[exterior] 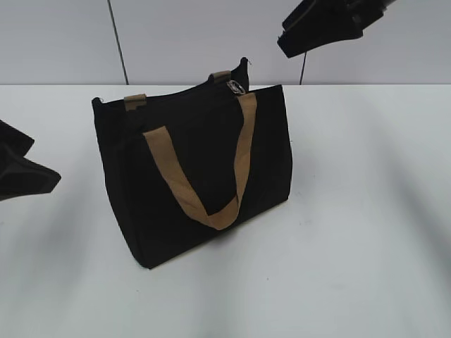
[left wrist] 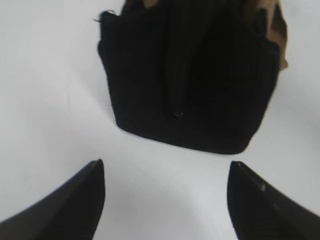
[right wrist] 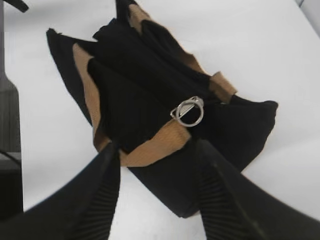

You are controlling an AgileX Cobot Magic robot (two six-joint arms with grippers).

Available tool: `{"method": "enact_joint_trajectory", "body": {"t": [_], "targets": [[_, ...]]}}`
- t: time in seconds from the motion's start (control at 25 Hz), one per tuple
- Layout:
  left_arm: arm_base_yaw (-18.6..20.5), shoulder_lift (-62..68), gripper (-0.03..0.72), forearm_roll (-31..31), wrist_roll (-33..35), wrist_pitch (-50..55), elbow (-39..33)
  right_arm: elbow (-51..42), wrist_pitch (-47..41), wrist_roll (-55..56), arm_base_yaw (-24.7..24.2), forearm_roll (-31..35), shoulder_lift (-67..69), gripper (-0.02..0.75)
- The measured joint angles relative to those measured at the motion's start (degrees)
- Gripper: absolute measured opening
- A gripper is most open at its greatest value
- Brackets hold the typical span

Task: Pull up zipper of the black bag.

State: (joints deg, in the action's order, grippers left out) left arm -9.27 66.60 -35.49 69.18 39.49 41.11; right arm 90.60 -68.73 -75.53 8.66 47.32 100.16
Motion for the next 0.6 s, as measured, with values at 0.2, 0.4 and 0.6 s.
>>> {"method": "enact_joint_trajectory", "body": {"t": [0.2, 0.4, 0.6], "targets": [[0.0, 0.0, 0.501, 6.8, -2.0, 3.5, 0.0, 0.0, -0.8, 9.3, 0.0, -13.9, -0.5, 0.379], [0.0, 0.6, 0.382, 23.8, -25.2, 3.7, 0.0, 0.0, -0.9, 25.1, -0.2, -33.8, -0.5, 0.379], [0.0, 1.0, 0.358, 39.0, -51.5, 2.9, 0.2, 0.0, -0.9, 45.9, -0.4, -45.9, -0.5, 0.379]]}}
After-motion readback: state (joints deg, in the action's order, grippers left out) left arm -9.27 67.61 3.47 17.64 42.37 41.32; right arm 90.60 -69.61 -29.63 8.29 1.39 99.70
